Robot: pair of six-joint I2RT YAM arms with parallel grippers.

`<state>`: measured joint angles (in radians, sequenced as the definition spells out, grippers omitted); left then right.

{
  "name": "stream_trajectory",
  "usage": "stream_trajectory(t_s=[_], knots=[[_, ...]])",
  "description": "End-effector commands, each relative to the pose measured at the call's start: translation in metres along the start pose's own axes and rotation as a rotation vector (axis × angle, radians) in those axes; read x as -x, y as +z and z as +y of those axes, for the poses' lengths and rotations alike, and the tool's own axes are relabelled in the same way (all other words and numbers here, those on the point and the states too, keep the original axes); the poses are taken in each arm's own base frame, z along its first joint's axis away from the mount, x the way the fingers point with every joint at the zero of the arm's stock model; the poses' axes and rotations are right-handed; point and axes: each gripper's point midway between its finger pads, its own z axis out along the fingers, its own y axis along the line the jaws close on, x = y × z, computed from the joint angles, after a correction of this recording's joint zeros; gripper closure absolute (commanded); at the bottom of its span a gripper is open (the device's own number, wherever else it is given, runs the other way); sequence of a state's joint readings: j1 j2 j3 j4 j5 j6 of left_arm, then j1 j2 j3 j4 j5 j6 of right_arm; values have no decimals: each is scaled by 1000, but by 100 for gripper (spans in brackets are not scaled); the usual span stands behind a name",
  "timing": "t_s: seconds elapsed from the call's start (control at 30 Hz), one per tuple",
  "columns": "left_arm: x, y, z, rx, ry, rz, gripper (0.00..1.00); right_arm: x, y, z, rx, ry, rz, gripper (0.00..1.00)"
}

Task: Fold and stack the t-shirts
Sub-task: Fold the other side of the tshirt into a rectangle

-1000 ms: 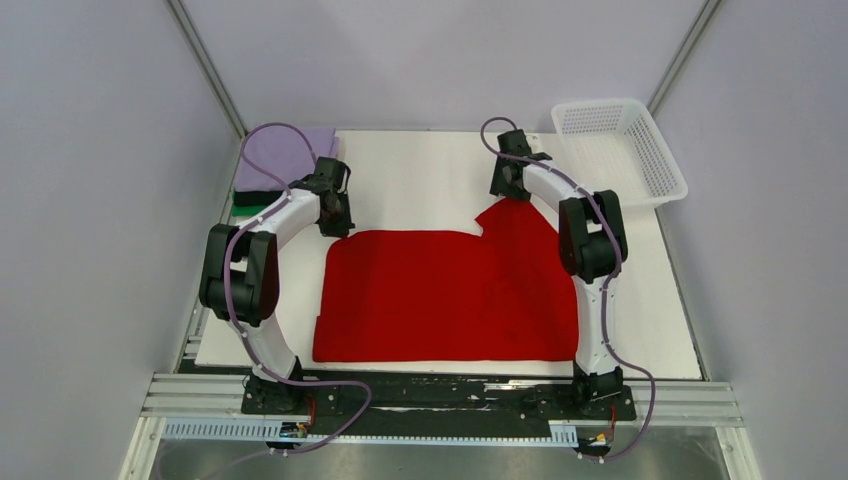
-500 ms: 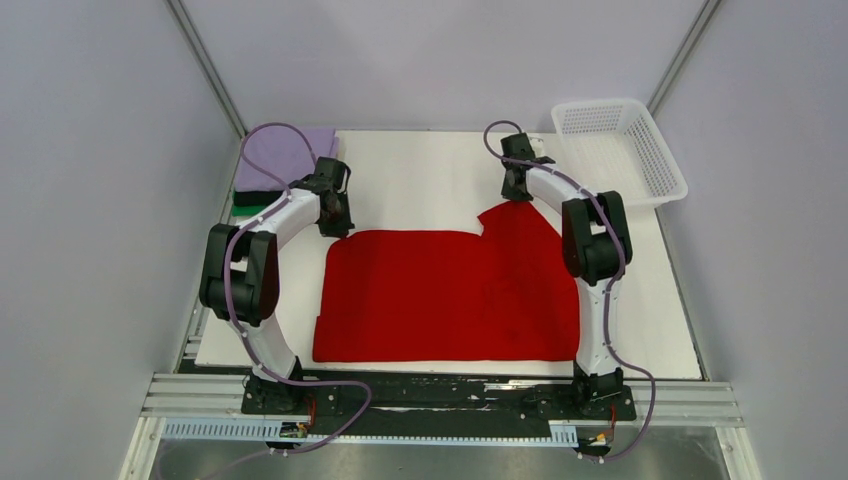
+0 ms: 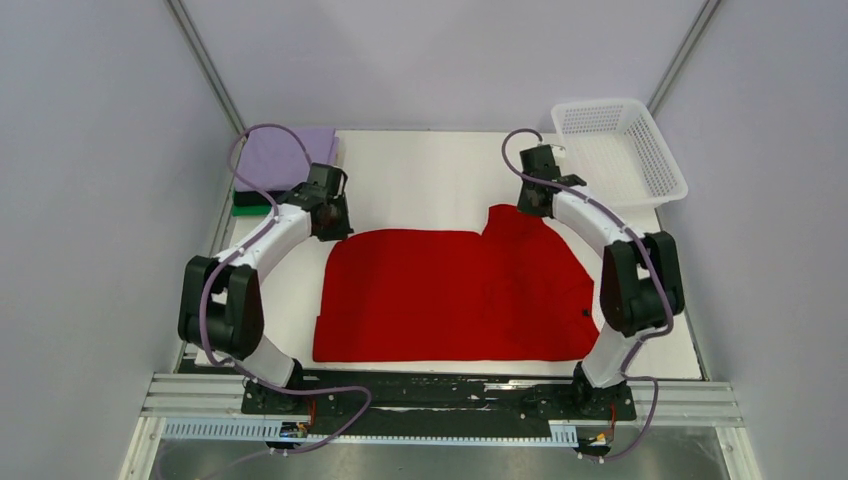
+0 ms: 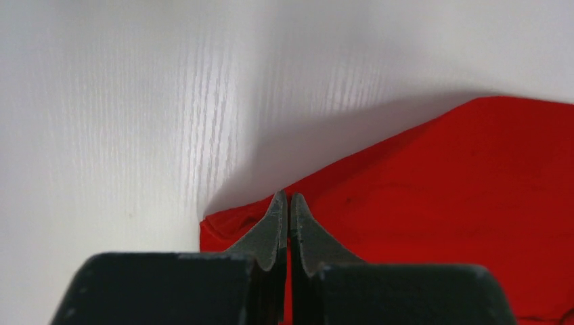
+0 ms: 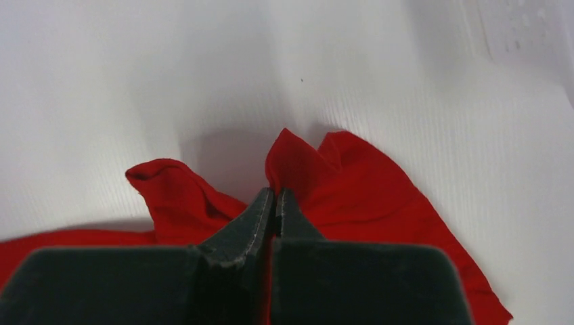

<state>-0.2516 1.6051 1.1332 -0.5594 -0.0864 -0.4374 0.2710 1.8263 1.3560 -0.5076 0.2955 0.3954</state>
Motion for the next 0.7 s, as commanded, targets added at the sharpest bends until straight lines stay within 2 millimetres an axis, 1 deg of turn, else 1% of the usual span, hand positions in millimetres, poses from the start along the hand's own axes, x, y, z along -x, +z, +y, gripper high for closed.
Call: stream_trajectory(t_s=[0.0,0.03,0.07,0.1,0.13,0.17,0.2,0.23,0.27,0.3,0.33,0.37,0.4,0.43,0.47,0.53,0.67], knots=[[3,-25,-4,-27,-35,-71,100,-8,-38,-10,18,58,-49,100],[-2,-26,-3,-23,-37,-67,100,-15,-44,-12,22,61,-41,100],[-1,-32,-2,-26,-46,-83,100,-20,-51,-15,27,67,-42,100],[-7,-33,-1,-26,-47,-78,100,-26,-57,-17,28,70,-41,100],[-6,-40,-2,-37,-57,-97,100,-33,-62,-20,28,69,-34,100],[-11,-40,-1,-40,-58,-94,100,-36,-69,-22,31,70,-34,100],[-10,-47,-2,-50,-68,-111,100,-41,-74,-24,28,70,-28,100],[-16,-47,-1,-52,-70,-105,100,-48,-81,-29,15,67,-15,100],[-17,-52,-2,-61,-78,-117,100,-53,-86,-34,0,65,-11,100],[-24,-52,0,-59,-79,-105,100,-60,-92,-40,-18,63,-1,100],[-25,-56,0,-63,-91,-113,100,-65,-98,-46,-37,63,4,100],[-33,-55,3,-54,-95,-101,100,-70,-104,-51,-51,61,9,100],[-33,-60,4,-60,-106,-115,100,-75,-110,-56,-59,61,17,100],[-39,-60,6,-56,-109,-106,100,-79,-117,-60,-60,66,20,100],[-40,-64,6,-64,-118,-118,100,-84,-122,-63,-62,68,32,100],[-47,-67,9,-65,-124,-116,100,-96,-133,-68,-59,74,56,100],[-54,-75,16,-51,-143,-124,100,-115,-154,-73,-46,102,111,100]])
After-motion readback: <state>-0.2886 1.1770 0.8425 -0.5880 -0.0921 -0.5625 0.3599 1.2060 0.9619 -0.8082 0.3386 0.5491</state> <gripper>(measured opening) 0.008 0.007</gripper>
